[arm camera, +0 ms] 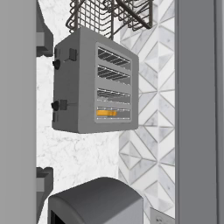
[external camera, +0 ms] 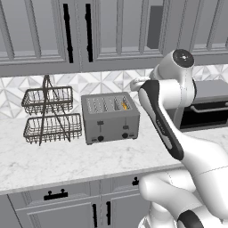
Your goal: Start the toaster. Once the lever pops up, take the bread to the plate on the dining counter.
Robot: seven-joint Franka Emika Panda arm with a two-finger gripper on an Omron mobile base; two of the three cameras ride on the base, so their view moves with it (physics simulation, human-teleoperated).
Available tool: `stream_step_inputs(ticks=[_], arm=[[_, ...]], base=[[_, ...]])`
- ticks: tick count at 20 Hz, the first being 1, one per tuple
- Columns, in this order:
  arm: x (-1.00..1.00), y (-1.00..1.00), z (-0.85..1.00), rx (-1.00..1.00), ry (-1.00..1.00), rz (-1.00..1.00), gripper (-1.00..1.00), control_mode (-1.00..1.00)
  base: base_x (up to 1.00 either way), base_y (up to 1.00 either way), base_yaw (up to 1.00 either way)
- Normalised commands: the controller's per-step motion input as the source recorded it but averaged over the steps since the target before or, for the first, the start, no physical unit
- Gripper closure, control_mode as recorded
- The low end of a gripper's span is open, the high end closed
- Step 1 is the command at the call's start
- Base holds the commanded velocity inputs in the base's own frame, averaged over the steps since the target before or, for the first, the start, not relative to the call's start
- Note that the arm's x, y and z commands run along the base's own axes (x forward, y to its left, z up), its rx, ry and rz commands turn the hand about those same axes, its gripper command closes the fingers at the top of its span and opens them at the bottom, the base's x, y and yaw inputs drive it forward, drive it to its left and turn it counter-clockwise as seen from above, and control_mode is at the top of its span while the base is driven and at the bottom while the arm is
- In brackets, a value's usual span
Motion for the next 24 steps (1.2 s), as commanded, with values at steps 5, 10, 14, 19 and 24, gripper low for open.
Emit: stream_step_inputs(ticks=[5, 10, 14, 19, 24], arm=[[0.0, 0.0, 0.0, 0.0, 0.0, 0.0, -1.0, -1.0], [0.0, 0.0, 0.0, 0.0, 0.0, 0.0, -1.0, -1.0], [0.0, 0.0, 0.0, 0.0, 0.0, 0.0, -1.0, -1.0], [0.0, 0.0, 0.0, 0.0, 0.0, 0.0, -1.0, -1.0], [0.0, 0.0, 0.0, 0.0, 0.0, 0.0, -1.0, -1.0]], base=[[0.0, 0.0, 0.0], [0.0, 0.0, 0.0], [0.0, 0.0, 0.0], [0.0, 0.0, 0.0], [0.0, 0.0, 0.0]])
